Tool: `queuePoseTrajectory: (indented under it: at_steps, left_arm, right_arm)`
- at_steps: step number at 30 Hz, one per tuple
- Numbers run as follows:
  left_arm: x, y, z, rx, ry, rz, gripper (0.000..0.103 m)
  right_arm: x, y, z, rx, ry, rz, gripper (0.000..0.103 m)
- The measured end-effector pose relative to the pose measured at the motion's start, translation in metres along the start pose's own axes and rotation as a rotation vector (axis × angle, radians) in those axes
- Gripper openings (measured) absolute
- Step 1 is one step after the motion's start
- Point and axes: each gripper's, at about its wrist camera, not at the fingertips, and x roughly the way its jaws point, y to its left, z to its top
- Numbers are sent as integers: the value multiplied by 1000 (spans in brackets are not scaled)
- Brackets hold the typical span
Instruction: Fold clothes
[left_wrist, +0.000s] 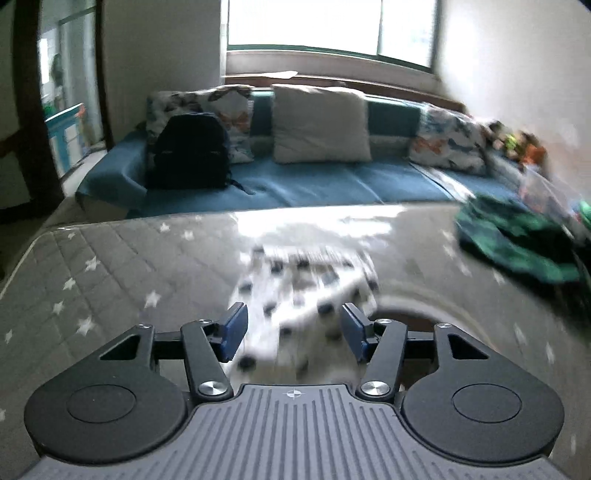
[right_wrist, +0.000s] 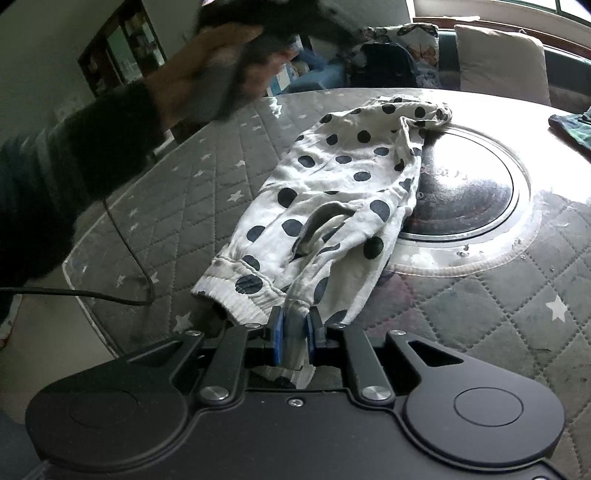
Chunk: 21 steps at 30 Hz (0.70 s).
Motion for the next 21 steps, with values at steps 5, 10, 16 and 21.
queuePoseTrajectory:
  at_steps: [5,10,16,21]
  left_arm:
    - [-52,-8,-51,60,-12,-39,63]
    - [-81,-32,-91,111,5,-137,63]
    - [-85,-62,-118,196,5,-184,63]
    - [-83,-76,-130,242,3,-229,63]
  right_arm:
    - [-6,6,-2,-5,10,11,14]
    - [-9,16,-9,-52,49,-30,14]
    - [-18,15,-4,-67,58,-76,22]
    - [-34,6,7,-98,42,-141,27]
